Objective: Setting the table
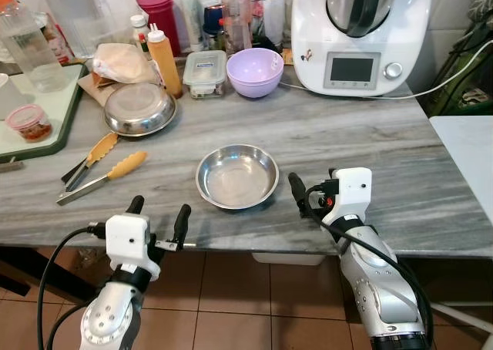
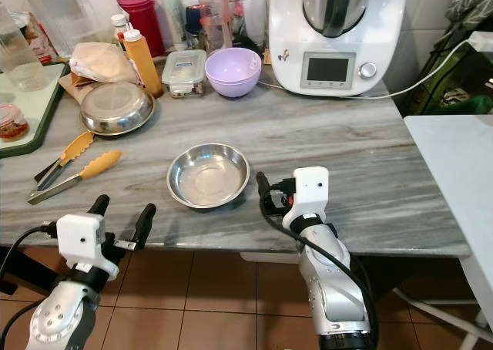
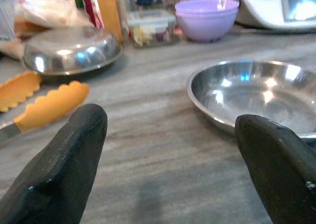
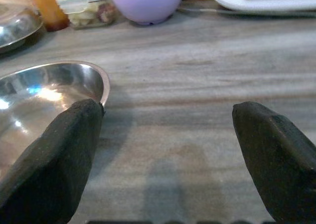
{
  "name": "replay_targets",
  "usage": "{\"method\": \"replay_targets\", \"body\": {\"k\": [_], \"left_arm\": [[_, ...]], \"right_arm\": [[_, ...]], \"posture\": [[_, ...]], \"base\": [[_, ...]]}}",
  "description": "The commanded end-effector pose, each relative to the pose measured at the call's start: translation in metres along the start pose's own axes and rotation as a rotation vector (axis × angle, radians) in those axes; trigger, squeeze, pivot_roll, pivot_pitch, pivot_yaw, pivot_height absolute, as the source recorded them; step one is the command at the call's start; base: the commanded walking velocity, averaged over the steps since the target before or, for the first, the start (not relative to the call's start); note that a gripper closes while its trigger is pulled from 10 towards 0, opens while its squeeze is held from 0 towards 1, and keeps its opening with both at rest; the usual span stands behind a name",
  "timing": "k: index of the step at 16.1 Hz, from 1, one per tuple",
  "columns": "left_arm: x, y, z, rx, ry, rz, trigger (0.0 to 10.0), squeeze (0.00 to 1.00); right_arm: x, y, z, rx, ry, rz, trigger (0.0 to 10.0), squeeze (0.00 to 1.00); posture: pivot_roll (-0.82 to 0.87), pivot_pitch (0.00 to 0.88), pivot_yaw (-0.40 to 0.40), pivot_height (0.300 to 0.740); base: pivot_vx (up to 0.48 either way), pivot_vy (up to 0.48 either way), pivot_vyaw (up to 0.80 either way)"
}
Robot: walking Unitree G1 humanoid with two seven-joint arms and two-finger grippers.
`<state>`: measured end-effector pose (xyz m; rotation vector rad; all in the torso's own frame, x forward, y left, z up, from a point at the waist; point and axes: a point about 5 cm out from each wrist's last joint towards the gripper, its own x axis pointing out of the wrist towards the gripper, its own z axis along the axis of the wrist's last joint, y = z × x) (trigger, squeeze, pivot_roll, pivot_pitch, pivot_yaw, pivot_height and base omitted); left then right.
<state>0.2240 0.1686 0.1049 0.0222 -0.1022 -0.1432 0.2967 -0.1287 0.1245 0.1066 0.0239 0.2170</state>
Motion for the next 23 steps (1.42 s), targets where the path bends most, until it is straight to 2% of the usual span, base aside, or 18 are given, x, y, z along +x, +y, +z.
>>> {"method": "replay_targets", "body": {"k": [1, 2, 5, 6, 7, 8, 9, 11, 13, 14, 15, 16, 17, 18, 19, 20, 22, 23], "left_arm": [[-0.003, 0.003, 0.003, -0.005, -0.029, 0.017, 0.0, 0.0], [-0.003, 0.004, 0.007, -0.02, -0.06, 0.03, 0.0, 0.0], [0.002, 0.006, 0.007, -0.011, -0.058, 0.053, 0.0, 0.0], [0.003, 0.004, 0.006, -0.01, -0.041, 0.048, 10.0, 0.0], [0.004, 0.002, 0.004, -0.022, -0.03, 0.044, 10.0, 0.0], [0.004, 0.002, 0.003, -0.038, -0.041, 0.043, 10.0, 0.12], [0.003, 0.002, 0.003, -0.049, -0.045, 0.052, 10.0, 1.0], [0.003, 0.002, 0.003, -0.055, -0.049, 0.055, 10.0, 1.0], [0.002, 0.005, 0.001, -0.063, -0.039, 0.077, 10.0, 1.0], [0.002, 0.008, 0.001, -0.079, -0.034, 0.097, 10.0, 1.0], [0.002, 0.01, 0.002, -0.067, -0.038, 0.102, 10.0, 1.0], [0.003, 0.012, 0.002, -0.047, -0.028, 0.115, 10.0, 1.0], [0.002, 0.011, 0.002, -0.036, -0.024, 0.116, 10.0, 1.0], [0.001, 0.011, 0.002, -0.007, -0.019, 0.128, 10.0, 1.0], [-0.001, 0.013, 0.0, 0.02, -0.005, 0.172, 10.0, 1.0], [-0.003, 0.015, -0.002, 0.028, 0.01, 0.199, 10.0, 1.0], [-0.011, 0.021, -0.013, 0.004, 0.082, 0.267, 10.0, 1.0], [-0.013, 0.021, -0.015, -0.005, 0.086, 0.265, 10.0, 1.0]], "right_arm": [[0.001, 0.0, 0.003, 0.021, -0.01, -0.001, 10.0, 0.0], [0.002, 0.001, 0.007, 0.024, -0.032, 0.01, 10.0, 0.0], [0.003, 0.002, 0.008, 0.041, -0.028, 0.012, 10.0, 0.0], [0.004, 0.003, 0.007, 0.037, -0.013, 0.011, 10.0, 0.0], [0.005, 0.001, 0.004, 0.028, 0.018, -0.007, 10.0, 0.0], [0.005, 0.004, 0.004, -0.01, 0.027, 0.021, 10.0, 0.0], [0.005, 0.005, 0.002, -0.013, 0.044, 0.034, 10.0, 0.0], [0.006, 0.009, 0.007, -0.046, 0.025, 0.075, 10.0, 0.0], [0.009, 0.008, 0.011, -0.064, 0.025, 0.061, 10.0, 0.0], [0.01, 0.008, 0.016, -0.109, 0.001, 0.05, 10.0, 0.0], [0.011, 0.012, 0.017, -0.063, -0.005, 0.081, 10.0, 0.0], [0.01, 0.013, 0.023, -0.116, -0.048, 0.084, 10.0, 0.0], [0.007, 0.015, 0.027, -0.186, -0.082, 0.089, 10.0, 0.0], [0.004, 0.014, 0.027, -0.199, -0.084, 0.064, 10.0, 0.0], [0.0, 0.013, 0.027, -0.171, -0.095, 0.094, 10.0, 0.0], [-0.004, 0.011, 0.029, -0.202, -0.122, 0.096, 10.0, 0.0], [-0.014, 0.002, 0.025, -0.206, -0.117, 0.081, 10.0, 0.0], [-0.018, -0.002, 0.022, -0.211, -0.11, 0.072, 10.0, 0.0]], "posture": [[-0.04, 0.087, 0.055, 0.74], [-0.04, 0.087, 0.055, 0.74], [-0.04, 0.084, 0.052, 0.74], [-0.04, 0.084, 0.052, 0.74], [-0.04, 0.084, 0.052, 0.74], [-0.05, 0.084, 0.055, 0.74], [-0.05, 0.084, 0.055, 0.74], [-0.06, 0.089, 0.055, 0.74], [-0.06, 0.09, 0.053, 0.74], [-0.06, 0.09, 0.052, 0.74], [-0.06, 0.092, 0.05, 0.74], [-0.06, 0.093, 0.05, 0.74], [-0.06, 0.093, 0.047, 0.74], [-0.06, 0.094, 0.045, 0.74], [-0.06, 0.095, 0.043, 0.74], [-0.06, 0.096, 0.043, 0.74], [-0.06, 0.097, 0.04, 0.74], [-0.06, 0.097, 0.039, 0.74]], "base": [[0.0, 0.0, 0.0], [0.0, 0.0, 0.0], [0.0, 0.0, 0.0], [0.0, 0.0, 0.0], [0.0, 0.0, 0.0], [0.0, 0.0, 0.0], [0.0, 0.0, 0.0], [0.0, 0.0, 0.0], [0.0, 0.0, 0.0], [0.0, 0.0, 0.0], [0.0, 0.0, 0.0], [0.0, 0.0, 0.0], [0.0, 0.0, 0.0], [0.0, 0.0, 0.0], [0.0, 0.0, 0.0], [0.0, 0.0, 0.0], [0.0, 0.0, 0.0], [0.0, 0.0, 0.0]]}}
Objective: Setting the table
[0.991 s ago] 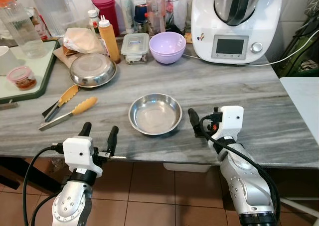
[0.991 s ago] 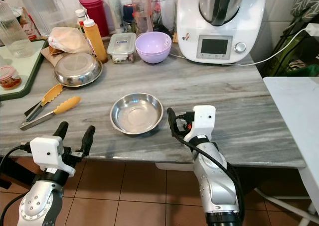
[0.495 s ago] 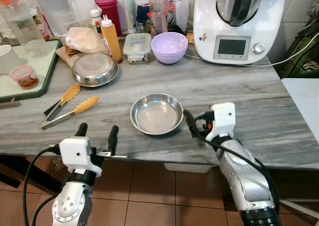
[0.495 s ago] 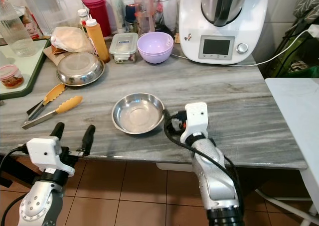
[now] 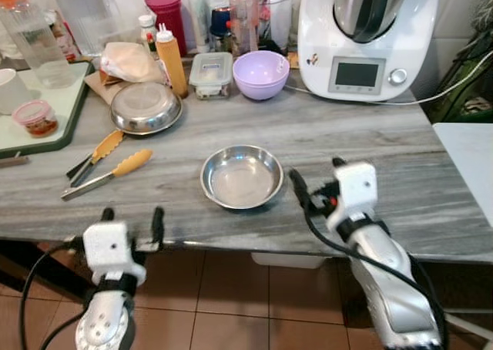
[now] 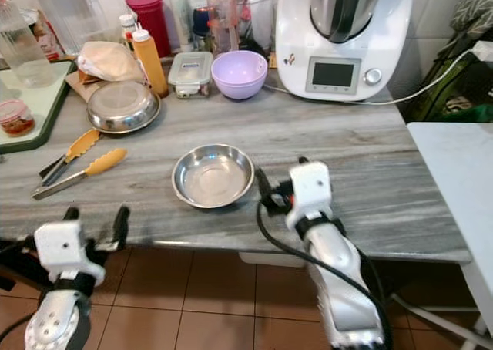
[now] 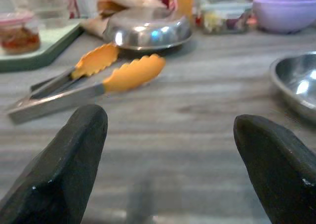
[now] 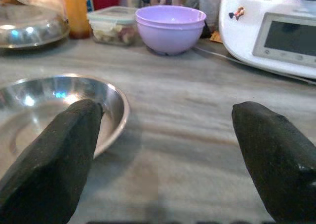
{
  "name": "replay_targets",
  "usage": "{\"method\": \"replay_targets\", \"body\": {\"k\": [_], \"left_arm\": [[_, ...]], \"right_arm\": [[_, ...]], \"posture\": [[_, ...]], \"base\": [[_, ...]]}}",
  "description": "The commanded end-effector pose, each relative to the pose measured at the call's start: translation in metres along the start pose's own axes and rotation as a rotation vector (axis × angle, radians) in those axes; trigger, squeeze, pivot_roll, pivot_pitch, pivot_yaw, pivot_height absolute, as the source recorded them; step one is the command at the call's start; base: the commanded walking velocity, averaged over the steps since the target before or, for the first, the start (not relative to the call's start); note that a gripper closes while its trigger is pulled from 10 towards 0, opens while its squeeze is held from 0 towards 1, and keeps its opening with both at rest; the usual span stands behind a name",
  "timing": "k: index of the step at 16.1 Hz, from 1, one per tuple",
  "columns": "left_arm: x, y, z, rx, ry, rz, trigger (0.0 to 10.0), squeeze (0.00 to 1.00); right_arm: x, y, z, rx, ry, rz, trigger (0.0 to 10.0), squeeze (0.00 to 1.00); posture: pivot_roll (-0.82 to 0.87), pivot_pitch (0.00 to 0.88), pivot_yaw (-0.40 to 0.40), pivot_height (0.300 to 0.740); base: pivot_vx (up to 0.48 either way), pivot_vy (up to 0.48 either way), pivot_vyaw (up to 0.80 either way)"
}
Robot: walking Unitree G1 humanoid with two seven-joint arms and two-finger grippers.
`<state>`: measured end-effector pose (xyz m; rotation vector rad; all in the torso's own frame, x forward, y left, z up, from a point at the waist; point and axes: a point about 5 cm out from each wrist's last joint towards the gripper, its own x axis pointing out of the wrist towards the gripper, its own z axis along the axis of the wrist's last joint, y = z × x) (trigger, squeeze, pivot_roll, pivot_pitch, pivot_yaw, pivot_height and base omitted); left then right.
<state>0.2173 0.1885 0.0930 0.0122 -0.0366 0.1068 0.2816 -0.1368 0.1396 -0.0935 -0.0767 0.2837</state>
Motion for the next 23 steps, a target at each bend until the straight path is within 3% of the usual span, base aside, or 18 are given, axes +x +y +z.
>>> {"method": "replay_targets", "body": {"k": [1, 3, 4, 10, 23], "left_arm": [[-0.003, 0.004, -0.004, 0.014, 0.022, 0.023, 10.0, 1.0], [-0.003, 0.005, -0.008, 0.02, 0.041, 0.031, 10.0, 0.99], [-0.004, 0.004, -0.008, 0.015, 0.047, 0.019, 10.0, 0.0], [-0.004, 0.0, -0.009, 0.004, 0.057, -0.015, 10.0, 0.0], [-0.003, -0.003, -0.011, 0.01, 0.088, -0.034, 10.0, 0.0]], "right_arm": [[-0.006, -0.003, 0.005, -0.013, -0.036, -0.004, 10.0, 0.0], [-0.013, -0.006, 0.001, -0.046, -0.029, 0.001, 10.0, 0.0], [-0.014, -0.007, 0.0, -0.049, -0.032, -0.003, 10.0, 0.0], [-0.008, -0.003, 0.001, -0.046, -0.04, 0.002, 10.0, 0.0], [-0.001, 0.002, 0.001, -0.066, -0.057, 0.002, 10.0, 0.0]], "posture": [[-0.06, 0.096, 0.039, 0.74], [-0.07, 0.099, 0.04, 0.74], [-0.07, 0.1, 0.043, 0.74], [-0.07, 0.101, 0.043, 0.74], [-0.06, 0.103, 0.047, 0.74]], "base": [[0.0, 0.0, 0.0], [0.0, 0.0, 0.0], [0.0, 0.0, 0.0], [0.0, 0.0, -0.62], [-0.02, 0.0, 0.0]]}}
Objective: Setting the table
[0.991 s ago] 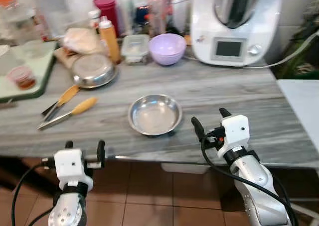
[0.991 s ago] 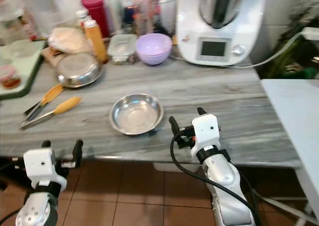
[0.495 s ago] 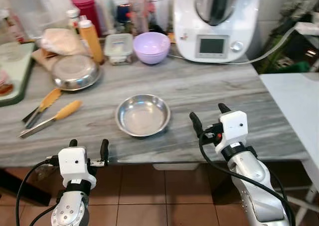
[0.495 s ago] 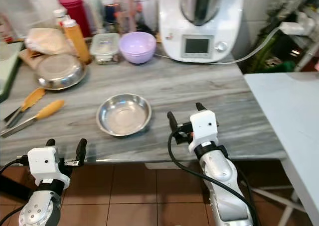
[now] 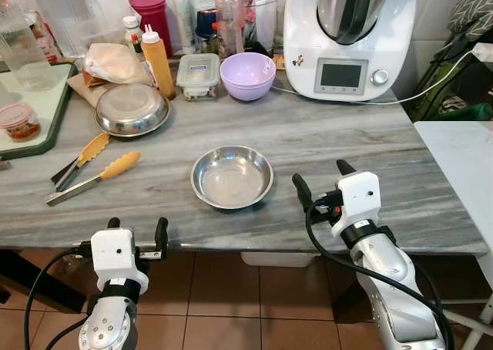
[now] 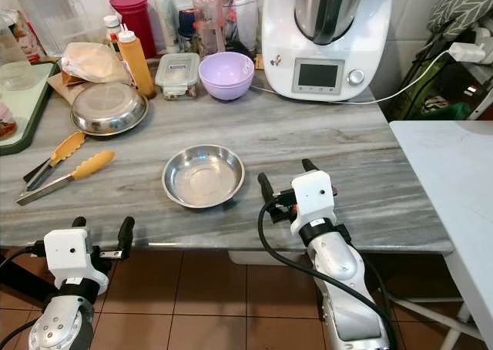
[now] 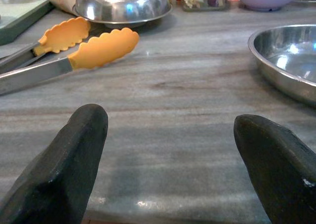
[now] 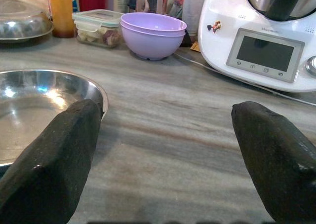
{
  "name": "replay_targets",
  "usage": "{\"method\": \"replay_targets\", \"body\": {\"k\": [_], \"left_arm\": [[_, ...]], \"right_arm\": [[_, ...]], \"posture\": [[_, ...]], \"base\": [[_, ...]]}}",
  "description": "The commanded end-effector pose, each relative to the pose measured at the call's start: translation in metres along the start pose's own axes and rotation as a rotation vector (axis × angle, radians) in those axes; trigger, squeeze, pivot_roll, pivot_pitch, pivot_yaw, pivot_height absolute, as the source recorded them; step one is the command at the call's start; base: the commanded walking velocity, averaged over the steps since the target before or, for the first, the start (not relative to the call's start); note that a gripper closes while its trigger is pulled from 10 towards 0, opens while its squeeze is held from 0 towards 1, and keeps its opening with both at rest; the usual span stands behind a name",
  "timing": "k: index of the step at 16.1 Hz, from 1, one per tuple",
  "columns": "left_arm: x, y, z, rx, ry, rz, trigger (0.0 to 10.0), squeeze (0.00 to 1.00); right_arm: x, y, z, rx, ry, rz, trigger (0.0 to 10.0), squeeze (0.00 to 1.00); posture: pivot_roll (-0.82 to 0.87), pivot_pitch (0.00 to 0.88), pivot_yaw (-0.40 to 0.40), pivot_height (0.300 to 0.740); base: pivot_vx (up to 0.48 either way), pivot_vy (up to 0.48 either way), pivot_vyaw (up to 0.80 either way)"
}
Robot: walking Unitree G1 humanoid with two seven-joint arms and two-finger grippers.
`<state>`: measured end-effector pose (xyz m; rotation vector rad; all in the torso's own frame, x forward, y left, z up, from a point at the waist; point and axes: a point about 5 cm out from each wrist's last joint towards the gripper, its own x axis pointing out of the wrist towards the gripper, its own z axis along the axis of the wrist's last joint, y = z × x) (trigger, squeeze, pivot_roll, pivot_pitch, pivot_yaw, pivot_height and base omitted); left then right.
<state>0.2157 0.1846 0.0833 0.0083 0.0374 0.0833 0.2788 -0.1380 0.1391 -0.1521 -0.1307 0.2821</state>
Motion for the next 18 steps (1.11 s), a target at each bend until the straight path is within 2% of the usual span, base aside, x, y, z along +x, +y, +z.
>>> {"method": "replay_targets", "body": {"k": [1, 18], "left_arm": [[-0.0006, 0.0008, -0.0017, 0.009, 0.017, -0.013, 10.0, 0.0], [-0.0003, -0.0002, -0.002, 0.012, 0.028, -0.021, 10.0, 0.0]], "right_arm": [[0.002, 0.0029, 0.0012, 0.001, -0.01, 0.003, 10.0, 0.0], [0.0107, 0.0023, 0.0026, 0.001, -0.015, -0.007, 10.0, 0.0]], "posture": [[-0.07, 0.104, 0.051, 0.74], [-0.06, 0.101, 0.046, 0.74]], "base": [[-0.285, 0.0, 0.0], [-0.332, 0.0, 0.0]]}}
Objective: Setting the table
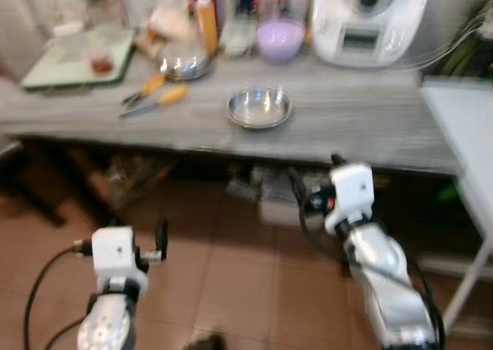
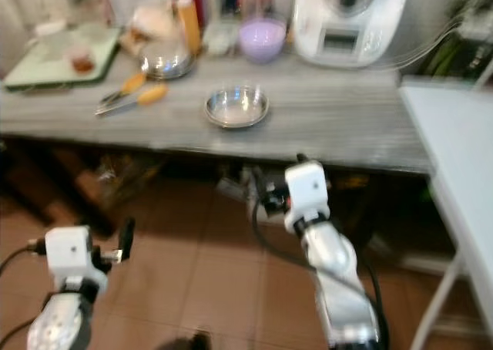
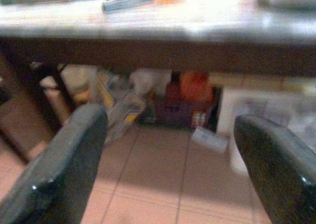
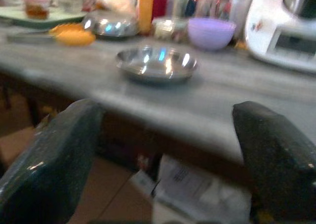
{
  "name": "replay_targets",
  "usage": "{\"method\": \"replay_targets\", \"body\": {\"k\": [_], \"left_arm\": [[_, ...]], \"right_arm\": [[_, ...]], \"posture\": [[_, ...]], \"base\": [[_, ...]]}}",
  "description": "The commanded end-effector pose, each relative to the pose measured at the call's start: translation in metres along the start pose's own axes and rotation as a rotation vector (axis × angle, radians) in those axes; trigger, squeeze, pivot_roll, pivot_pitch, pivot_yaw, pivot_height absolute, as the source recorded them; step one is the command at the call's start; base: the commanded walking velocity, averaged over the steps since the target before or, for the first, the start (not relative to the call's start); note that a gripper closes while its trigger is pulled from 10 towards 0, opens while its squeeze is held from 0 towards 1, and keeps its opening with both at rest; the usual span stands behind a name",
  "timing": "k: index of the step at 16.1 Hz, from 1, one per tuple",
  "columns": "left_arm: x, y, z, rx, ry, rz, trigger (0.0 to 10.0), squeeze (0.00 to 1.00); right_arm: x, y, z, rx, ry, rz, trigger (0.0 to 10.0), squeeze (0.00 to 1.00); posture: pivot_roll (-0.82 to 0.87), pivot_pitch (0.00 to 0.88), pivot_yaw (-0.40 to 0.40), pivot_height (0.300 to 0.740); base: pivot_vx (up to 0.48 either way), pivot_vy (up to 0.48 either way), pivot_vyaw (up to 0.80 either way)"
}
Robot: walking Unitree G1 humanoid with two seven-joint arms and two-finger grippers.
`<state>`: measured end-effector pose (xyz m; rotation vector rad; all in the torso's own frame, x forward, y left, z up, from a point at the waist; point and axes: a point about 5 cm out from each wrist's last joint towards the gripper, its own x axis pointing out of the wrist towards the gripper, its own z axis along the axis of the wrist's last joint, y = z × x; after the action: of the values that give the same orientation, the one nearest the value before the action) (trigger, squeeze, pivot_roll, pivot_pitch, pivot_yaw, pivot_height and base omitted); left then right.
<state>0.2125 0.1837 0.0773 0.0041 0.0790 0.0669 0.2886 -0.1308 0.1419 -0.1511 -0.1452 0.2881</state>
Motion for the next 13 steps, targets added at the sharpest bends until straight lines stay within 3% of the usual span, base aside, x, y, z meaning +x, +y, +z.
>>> {"method": "replay_targets", "body": {"k": [1, 13], "left_arm": [[0.0027, 0.0001, 0.0042, 0.014, -0.013, -0.006, 10.0, 0.0], [0.0052, -0.0007, 0.0016, 0.023, -0.001, -0.015, 10.0, 0.0]], "right_arm": [[-0.0007, -0.0022, -0.0001, 0.003, 0.004, -0.017, 10.0, 0.0], [0.007, 0.001, -0.0027, -0.012, 0.012, -0.025, 10.0, 0.0]], "posture": [[-0.06, 0.103, 0.047, 0.74], [-0.06, 0.095, 0.042, 0.74]], "base": [[-0.337, 0.0, 0.0], [-0.263, 0.0, 0.0]]}}
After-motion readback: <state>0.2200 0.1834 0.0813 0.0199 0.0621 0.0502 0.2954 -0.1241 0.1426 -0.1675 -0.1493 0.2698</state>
